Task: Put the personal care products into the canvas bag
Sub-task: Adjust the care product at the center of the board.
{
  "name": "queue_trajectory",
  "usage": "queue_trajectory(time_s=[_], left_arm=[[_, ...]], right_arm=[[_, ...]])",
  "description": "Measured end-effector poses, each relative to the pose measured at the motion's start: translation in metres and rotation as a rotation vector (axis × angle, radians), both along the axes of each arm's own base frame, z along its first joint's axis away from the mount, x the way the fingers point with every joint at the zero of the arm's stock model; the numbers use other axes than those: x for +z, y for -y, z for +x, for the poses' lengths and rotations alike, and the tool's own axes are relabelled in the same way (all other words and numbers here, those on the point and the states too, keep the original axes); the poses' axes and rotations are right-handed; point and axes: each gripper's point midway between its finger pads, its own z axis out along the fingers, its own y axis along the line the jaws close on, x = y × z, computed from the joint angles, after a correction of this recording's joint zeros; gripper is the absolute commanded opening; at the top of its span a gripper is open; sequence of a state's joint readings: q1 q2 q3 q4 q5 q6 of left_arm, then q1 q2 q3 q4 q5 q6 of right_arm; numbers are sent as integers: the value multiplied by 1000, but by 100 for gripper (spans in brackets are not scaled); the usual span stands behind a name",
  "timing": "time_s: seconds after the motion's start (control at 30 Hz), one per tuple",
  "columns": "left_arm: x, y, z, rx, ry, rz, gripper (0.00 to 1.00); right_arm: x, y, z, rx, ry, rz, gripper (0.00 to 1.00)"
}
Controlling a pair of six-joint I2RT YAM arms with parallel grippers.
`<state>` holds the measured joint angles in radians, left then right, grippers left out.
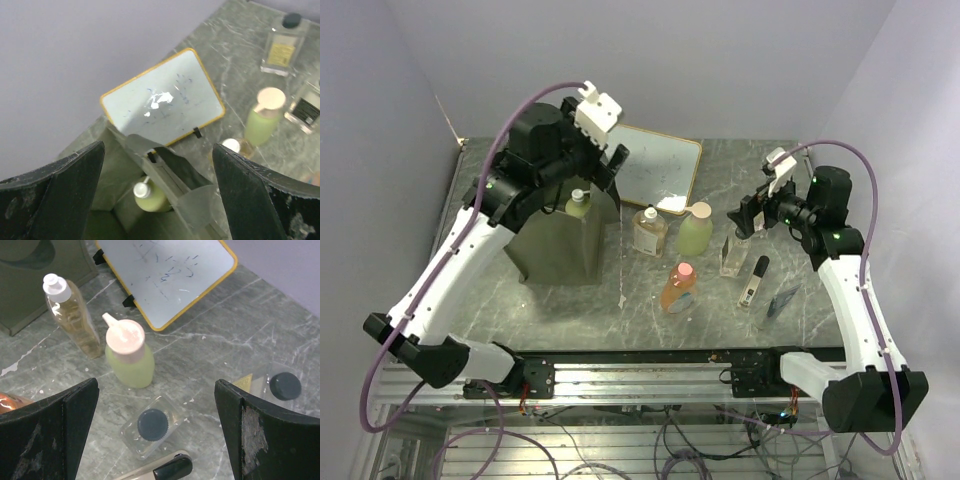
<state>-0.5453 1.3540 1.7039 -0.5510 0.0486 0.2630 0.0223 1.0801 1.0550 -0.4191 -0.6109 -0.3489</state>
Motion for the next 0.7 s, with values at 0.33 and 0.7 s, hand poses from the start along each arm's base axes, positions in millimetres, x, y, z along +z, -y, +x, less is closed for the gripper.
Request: queue_trajectory(time_s=[0.33,0.7], left_arm=[[-45,80,-24,-268,-67,175,100],[-102,114,-32,-505,-148,346,98]], right_arm=[[12,14,-5,-13,23,45,100],[10,7,-17,62,24,62,100]])
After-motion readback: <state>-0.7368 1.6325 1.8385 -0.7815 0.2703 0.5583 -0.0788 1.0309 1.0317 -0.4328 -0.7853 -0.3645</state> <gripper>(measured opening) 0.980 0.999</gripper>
